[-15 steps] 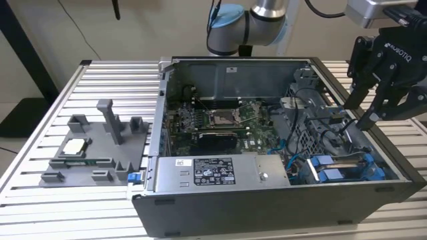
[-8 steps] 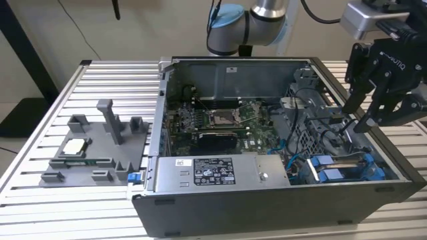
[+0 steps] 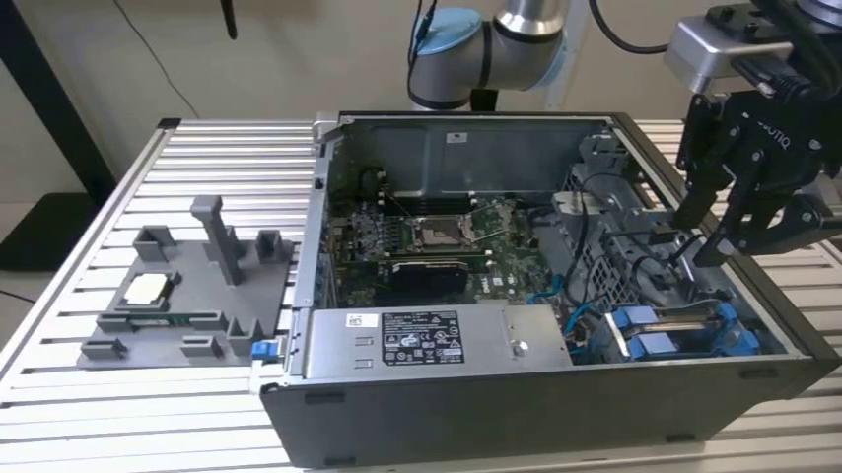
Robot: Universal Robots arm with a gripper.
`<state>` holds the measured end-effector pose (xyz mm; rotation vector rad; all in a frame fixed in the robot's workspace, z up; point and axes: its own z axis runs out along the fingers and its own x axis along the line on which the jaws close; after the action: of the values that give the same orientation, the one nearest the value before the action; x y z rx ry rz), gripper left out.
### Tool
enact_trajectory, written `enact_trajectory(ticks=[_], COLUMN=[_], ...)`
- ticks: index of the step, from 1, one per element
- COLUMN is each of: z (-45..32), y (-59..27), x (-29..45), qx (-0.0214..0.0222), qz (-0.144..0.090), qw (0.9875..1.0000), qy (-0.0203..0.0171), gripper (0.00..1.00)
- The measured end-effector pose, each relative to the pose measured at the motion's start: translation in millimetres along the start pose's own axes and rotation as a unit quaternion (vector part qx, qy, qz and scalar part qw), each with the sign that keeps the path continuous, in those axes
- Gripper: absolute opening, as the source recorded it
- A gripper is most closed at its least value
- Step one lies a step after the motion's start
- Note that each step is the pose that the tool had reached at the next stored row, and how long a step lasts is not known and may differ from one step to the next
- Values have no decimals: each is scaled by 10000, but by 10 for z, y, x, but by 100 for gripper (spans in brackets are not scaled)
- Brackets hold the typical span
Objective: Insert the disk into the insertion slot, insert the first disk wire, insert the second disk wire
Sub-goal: 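Insert the first disk wire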
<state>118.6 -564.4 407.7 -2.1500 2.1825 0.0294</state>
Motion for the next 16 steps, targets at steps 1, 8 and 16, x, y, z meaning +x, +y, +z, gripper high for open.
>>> enact_trajectory(ticks=[1,8,16], z=[4,18,40], y=[0,1,2], x=[-1,-4,-5], qx=[1,10,15], qz=[0,0,1], qw=[10000,10000,10000], qy=[-2,-16,-44], gripper=[46,46,46])
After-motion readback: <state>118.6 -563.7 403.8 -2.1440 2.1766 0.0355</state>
